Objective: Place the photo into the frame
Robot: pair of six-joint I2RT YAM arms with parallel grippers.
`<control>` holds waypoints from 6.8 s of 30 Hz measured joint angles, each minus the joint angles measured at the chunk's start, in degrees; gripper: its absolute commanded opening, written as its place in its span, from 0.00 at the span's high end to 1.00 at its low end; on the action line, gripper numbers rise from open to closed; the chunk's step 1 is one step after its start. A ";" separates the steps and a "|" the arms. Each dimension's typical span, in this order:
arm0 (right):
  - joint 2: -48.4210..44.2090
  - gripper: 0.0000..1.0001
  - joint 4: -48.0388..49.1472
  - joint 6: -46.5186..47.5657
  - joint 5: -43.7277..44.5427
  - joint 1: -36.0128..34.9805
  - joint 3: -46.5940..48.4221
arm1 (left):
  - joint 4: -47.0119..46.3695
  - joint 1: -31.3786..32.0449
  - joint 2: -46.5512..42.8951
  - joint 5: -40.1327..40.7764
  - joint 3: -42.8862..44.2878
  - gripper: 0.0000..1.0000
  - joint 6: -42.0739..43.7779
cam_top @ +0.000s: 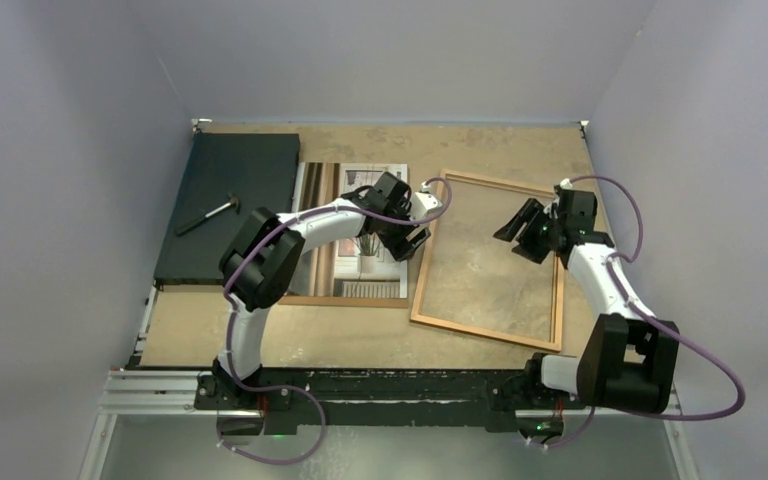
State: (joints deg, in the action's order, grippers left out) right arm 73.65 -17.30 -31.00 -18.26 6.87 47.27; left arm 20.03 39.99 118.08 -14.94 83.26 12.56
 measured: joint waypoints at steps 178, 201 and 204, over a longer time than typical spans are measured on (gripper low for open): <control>11.72 1.00 -8.17 12.39 28.57 -10.36 15.28 | -4.98 -2.51 7.69 2.29 11.85 0.17 -8.90; 4.63 1.00 -13.31 14.21 21.03 -10.36 16.59 | -4.02 -5.68 -0.68 0.20 0.87 0.35 -6.14; 4.33 1.00 -13.68 14.23 20.20 -10.36 16.57 | -4.57 -5.18 -0.68 0.50 -0.61 0.35 -5.44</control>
State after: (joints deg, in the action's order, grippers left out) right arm 77.97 -30.98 -16.78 1.93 -3.49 63.83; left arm 15.46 34.81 117.40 -14.44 82.65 7.11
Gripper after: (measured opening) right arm 0.005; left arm 0.649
